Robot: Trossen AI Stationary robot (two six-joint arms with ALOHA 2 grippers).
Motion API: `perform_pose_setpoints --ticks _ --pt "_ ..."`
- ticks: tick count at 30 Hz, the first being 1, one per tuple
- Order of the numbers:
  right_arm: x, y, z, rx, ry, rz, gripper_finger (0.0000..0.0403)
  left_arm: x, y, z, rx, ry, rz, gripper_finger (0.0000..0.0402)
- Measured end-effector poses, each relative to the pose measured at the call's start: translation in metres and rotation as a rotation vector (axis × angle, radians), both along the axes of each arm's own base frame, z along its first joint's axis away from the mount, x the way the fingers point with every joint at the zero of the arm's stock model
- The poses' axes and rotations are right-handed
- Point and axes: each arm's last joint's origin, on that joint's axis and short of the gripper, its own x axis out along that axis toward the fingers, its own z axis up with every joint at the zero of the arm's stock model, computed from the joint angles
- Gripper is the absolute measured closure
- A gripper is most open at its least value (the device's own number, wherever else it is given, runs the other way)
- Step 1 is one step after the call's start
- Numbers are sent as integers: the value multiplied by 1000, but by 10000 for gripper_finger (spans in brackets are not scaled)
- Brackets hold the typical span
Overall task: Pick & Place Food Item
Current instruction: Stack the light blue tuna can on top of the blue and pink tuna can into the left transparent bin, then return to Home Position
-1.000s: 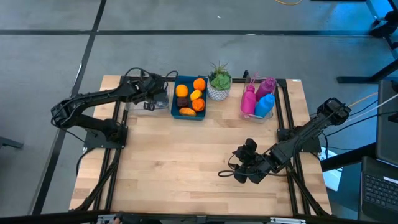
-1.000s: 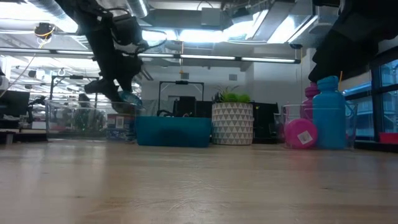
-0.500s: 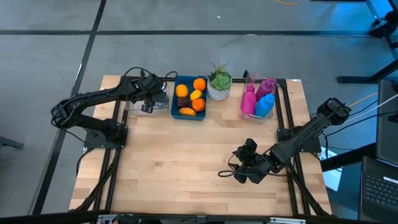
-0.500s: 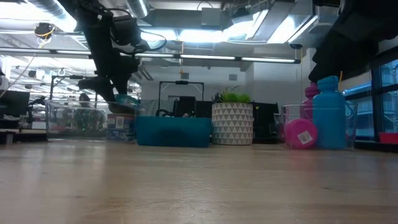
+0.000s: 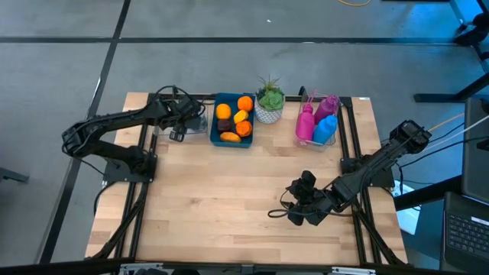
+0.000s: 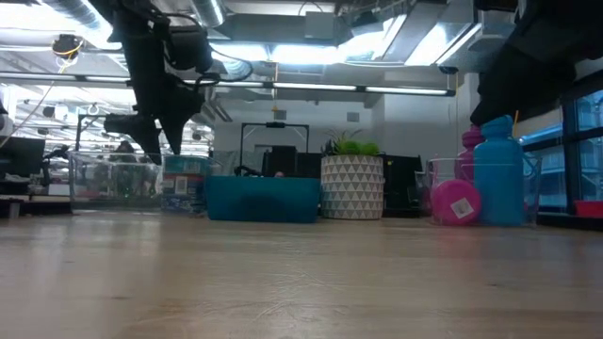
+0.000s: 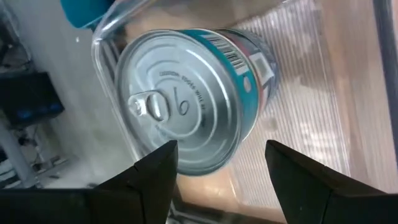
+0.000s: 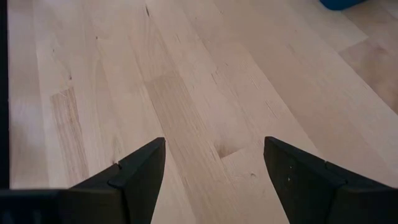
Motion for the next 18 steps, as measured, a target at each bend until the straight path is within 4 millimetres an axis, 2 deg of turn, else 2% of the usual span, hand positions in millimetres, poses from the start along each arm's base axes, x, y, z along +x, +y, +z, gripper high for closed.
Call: perform_pose_setpoints --ticks 3,5,7,10,14,16,18 --pt "0 -1 0 -21 -11 -6 133 2 -4 10 26 -23 8 171" --pt "1 -2 1 -74 -32 -15 133 7 -7 28 59 -108 25 171" --pt "3 -6 2 -164 -63 -32 134 10 -14 55 70 -259 36 171" --pt "6 -16 8 -311 -138 -117 134 8 -31 109 50 -561 43 171" --pt "6 -22 24 -375 -181 -155 133 -20 -60 175 -23 -954 76 171" --pt "5 -20 34 -315 -190 -131 133 -43 -75 195 -66 -1073 90 171" --pt "4 -17 43 -222 -202 -113 133 -65 -88 204 -93 -1143 80 171"
